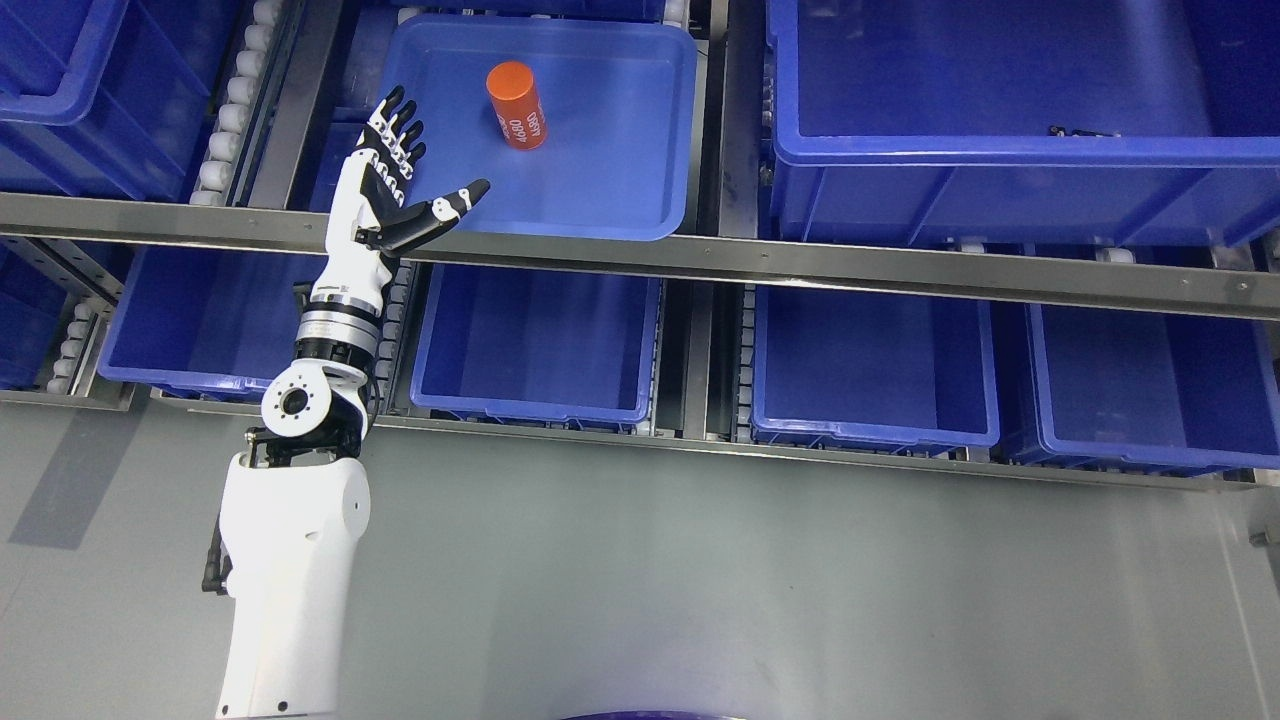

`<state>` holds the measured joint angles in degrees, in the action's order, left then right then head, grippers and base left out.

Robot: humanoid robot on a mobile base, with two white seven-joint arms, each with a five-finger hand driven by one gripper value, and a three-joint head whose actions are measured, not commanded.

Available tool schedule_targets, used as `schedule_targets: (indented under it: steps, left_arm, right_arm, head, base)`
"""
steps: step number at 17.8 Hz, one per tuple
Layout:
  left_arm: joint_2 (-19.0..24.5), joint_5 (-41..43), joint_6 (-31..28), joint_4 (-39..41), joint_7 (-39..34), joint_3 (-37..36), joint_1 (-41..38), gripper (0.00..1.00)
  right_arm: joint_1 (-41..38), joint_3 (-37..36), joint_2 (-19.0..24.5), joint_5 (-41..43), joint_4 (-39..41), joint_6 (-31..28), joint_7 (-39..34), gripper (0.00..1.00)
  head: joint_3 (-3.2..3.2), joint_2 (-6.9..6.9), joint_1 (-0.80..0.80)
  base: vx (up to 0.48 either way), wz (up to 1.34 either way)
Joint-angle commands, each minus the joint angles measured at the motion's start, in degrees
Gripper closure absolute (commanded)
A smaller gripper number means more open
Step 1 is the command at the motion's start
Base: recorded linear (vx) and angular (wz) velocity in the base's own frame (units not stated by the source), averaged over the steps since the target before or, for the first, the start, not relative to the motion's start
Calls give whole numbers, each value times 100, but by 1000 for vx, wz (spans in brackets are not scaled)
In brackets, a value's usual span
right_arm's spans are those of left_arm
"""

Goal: Grab orange capacitor from left shelf to right desk
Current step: 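Reach the left hand toward the orange capacitor in the blue bin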

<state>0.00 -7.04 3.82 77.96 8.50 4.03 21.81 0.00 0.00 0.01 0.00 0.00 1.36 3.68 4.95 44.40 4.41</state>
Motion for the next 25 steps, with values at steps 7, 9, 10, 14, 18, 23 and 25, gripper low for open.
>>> schedule_targets:
  steps: [7,9,10,14,18,23,25]
  left_arm:
    - [100,1,-13,53,3,10,-72,0]
    - [100,1,-4,18,12,10,-19,0]
    - [100,1,-4,-8,20,1,16,0]
    - [100,18,-4,-490,345,-8,594,0]
    - [272,334,-13,-1263,416,-60,1271,0]
    - [176,405,-4,-2143,425,-279,1756,0]
    - [106,405,-13,-2345,425,-525,1852,0]
  right_arm:
    - [-132,-62,-101,-35,100,-4,1,0]
    - [-132,-62,-101,-35,100,-4,1,0]
    - [-124,-62,-101,-35,100,-4,1,0]
    - [-132,-62,-101,-35,100,-4,1,0]
    - [-132,-62,-101,-35,100,-4,1,0]
    - [-132,-62,-101,-35,100,-4,1,0]
    - [-124,-62,-101,-35,100,-4,1,0]
  head:
    - [0,0,0]
    - [0,0,0]
    - [0,0,0]
    - [0,0,0]
    - [0,0,0]
    - [0,0,0]
    - [0,0,0]
  base:
    - [0,0]
    - [0,0]
    - [0,0]
    - [0,0]
    - [0,0]
    - [0,0]
    - [0,0]
